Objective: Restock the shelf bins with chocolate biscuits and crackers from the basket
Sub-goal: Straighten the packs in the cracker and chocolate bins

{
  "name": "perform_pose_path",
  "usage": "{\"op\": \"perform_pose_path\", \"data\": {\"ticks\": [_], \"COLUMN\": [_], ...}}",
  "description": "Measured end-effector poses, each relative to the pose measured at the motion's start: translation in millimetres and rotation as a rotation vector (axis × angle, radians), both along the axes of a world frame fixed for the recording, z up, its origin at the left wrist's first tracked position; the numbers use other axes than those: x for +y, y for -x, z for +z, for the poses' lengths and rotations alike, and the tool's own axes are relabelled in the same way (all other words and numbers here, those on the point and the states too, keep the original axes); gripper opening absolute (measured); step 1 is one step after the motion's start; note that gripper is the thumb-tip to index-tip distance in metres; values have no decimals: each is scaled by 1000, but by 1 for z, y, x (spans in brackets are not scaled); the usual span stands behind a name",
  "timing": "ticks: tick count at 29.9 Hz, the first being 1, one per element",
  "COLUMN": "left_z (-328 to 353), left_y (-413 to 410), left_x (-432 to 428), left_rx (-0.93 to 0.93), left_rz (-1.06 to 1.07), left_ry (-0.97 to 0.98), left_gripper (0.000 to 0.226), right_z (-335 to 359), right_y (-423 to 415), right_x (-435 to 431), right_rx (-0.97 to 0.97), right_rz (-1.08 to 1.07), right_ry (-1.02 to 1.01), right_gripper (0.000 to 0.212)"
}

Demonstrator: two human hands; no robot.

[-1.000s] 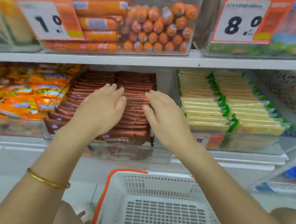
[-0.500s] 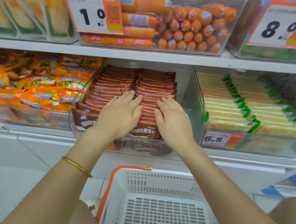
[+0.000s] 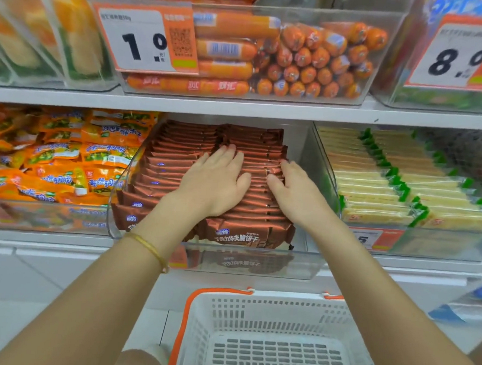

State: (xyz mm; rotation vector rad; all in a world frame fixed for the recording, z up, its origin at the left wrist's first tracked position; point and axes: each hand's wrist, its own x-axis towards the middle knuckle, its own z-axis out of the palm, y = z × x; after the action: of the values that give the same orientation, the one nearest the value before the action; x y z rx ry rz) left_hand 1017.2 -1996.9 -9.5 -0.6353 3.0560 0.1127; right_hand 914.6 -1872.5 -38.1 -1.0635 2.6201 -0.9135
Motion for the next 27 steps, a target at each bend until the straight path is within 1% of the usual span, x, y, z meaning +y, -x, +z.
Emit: {"op": "perform_pose_path", "data": {"ticks": [1,3,5,6,9,12,16,20,22,24,25,27], "left_z": [-1,-2,-4,-4,-5,-6,-4,-4,-4,-2,0,1], "left_y": [6,15,16,16,24,31,45,56,61,68,72,77], "left_x": [-1,-1,-2,-3,-11,-16,-20,-28,-31,-35,-39,-45], "left_rx": [1,-54,-81,-65,-17,-85,-5,-109,-78,-19,-10,-44], "left_rz": [-11,-8,-12,-23,-38,-12,-15,23,15,12,21,43], "left_ry": [4,-19,-32,-25,22,29,102,50,64,83,80,54], "left_gripper": [59,59,59,59,58,59,61,62,62,62,62,61], "right_z": [3,10,13,12,2,-2,4,-1,1,7,11,17], "right_y": [4,13,19,20,27,35,44,48,53,59,62,65], "right_x": [-4,-15,-24,-26,-27,-24,-34,-42,-43,-51,-56,-66], "right_rx": [-30,-200,-385,-417,-425,-498,-575,-591,-587,-565,-564,-595], "right_rz": [-67,-170,-164,-142,-121,-95,-159,-145,-163,-235,-263,-285], "right_ry": [41,99,122,128,157,240,338,287,302,342,352,352], "right_gripper": [44,44,48,48,45,44,54,45,44,49,50,45]}}
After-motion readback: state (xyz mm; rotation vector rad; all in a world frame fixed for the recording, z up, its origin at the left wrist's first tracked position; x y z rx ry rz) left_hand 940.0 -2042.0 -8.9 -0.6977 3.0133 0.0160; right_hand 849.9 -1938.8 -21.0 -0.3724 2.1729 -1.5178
